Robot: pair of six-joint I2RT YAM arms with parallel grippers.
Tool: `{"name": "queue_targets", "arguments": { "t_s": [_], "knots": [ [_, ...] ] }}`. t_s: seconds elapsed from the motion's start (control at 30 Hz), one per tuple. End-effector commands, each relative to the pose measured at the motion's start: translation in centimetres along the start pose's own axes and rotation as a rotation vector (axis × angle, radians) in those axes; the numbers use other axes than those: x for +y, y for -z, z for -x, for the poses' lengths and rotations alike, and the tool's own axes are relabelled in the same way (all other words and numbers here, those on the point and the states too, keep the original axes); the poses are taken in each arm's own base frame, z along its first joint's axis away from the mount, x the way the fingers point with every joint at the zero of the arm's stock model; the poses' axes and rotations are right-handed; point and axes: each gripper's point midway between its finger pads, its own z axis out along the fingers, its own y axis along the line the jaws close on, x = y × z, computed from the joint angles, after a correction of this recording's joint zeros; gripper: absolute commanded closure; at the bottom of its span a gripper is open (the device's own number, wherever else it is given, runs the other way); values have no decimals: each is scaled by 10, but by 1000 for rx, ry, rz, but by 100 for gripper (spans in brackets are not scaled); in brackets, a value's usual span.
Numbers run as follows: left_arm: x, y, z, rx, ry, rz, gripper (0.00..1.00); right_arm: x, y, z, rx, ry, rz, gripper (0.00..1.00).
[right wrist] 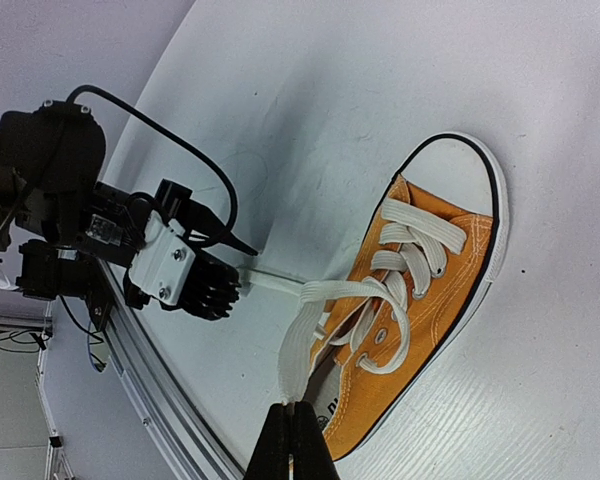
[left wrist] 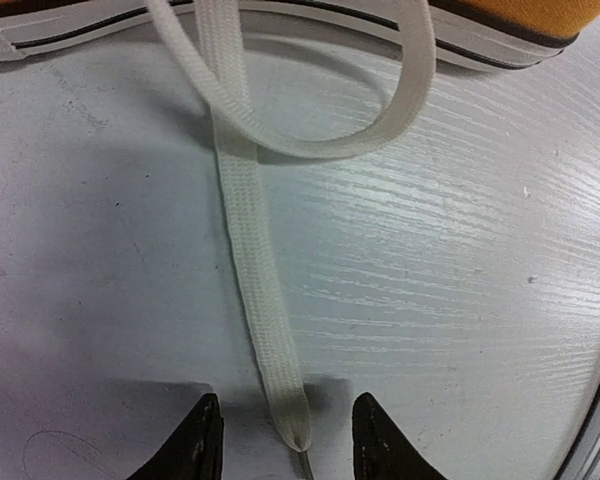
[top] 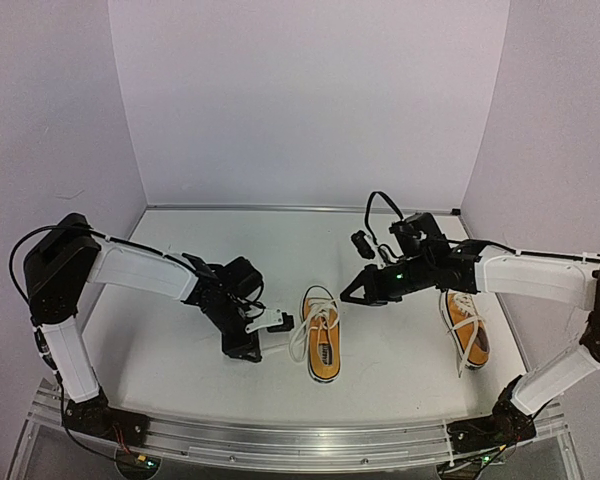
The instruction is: Tie the shoes
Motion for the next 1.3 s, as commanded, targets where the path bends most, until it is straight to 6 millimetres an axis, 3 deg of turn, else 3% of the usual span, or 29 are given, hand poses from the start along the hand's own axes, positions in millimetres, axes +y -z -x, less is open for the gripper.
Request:
{"name": "queue_targets", "arguments": {
  "t_s": [0.0,0.27,0.37,0.47,0.6,0.77,0.9,1.1,1.27],
  "knots": [
    [0,7,15,45,-35,59,58,8,10,16,-49,26,5,100],
    [7,-13,-2,181,22,73,66,8,18,18,-74,21,-11,100],
    [8,-17,-10,216,41,80,79,6,23,19,-90,18,-23,100],
    [16,-15,-11,209,73,131,99,1,30,21,-115,5,-51,100],
    [29,-3,0,112,165,181,100,-13,46,26,-183,-32,-122,100],
    [69,32,7,-44,388,321,100,-37,79,32,-326,-133,-257,100],
    [96,67,4,-163,549,437,100,-64,120,29,-463,-234,-411,100],
    [112,110,-1,-272,691,581,100,-100,178,15,-649,-367,-619,100],
    [123,140,-15,-336,820,669,100,-118,211,-2,-733,-458,-740,100]
  ]
}}
